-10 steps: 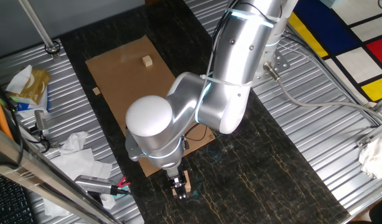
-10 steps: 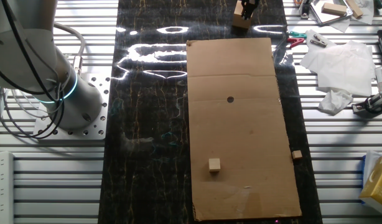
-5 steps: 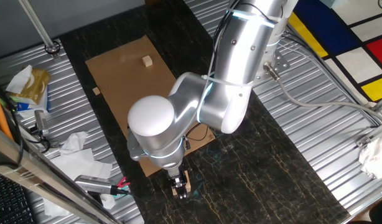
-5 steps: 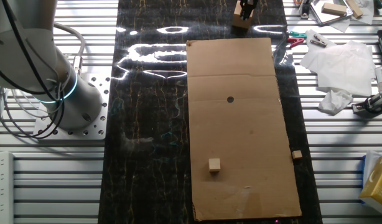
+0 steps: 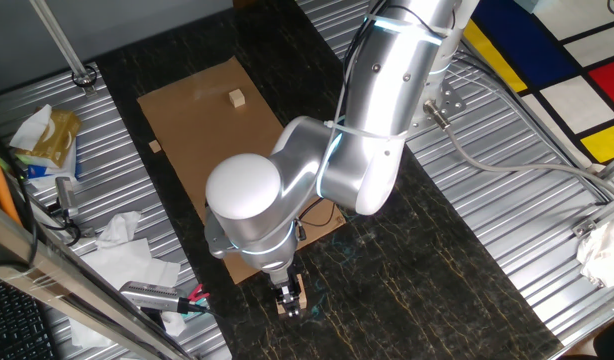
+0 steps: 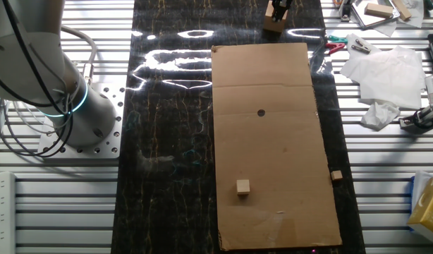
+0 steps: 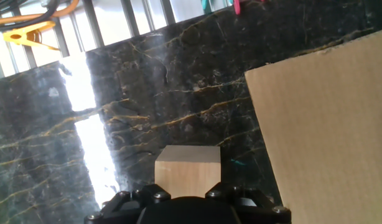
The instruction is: Grab the block and place it at the designated location
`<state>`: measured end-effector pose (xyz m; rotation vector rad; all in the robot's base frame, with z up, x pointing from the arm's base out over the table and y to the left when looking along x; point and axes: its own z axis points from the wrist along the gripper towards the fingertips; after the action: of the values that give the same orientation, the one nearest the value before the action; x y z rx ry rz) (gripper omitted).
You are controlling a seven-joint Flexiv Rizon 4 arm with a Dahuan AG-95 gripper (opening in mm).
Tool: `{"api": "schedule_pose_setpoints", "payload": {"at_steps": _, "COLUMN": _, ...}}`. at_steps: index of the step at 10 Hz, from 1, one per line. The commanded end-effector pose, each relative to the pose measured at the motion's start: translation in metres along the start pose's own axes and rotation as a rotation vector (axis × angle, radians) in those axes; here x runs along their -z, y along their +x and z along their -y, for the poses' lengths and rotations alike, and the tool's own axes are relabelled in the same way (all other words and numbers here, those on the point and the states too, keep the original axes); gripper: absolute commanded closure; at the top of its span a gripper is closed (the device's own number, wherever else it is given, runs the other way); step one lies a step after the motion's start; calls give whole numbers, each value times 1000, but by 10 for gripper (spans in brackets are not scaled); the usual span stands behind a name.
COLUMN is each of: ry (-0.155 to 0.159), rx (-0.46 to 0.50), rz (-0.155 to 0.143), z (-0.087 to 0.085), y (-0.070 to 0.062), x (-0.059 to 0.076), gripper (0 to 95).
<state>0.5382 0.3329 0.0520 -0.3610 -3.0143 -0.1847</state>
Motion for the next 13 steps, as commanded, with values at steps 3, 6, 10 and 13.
{"api": "schedule_pose_setpoints", "payload": {"at_steps": 3, "ry": 0, "rx": -3, "rz": -2, "z": 0, "y": 0, "x": 0, "gripper": 950}}
{"api": "schedule_pose_setpoints", "payload": {"at_steps": 6, "ry": 0, "rx": -3, "rz": -2, "z": 0, "y": 0, "x": 0, "gripper": 950}}
{"api": "schedule_pose_setpoints", "payload": {"at_steps": 10, "ry": -1, "rx": 0, "rz": 2, "z": -1, "y": 0, "x": 4, "gripper": 950}}
{"api": "schedule_pose_setpoints", "payload": {"at_steps": 13, "ry": 0, "rx": 0, "rz": 4, "z": -2, "y": 1, "x": 9, "gripper": 950}}
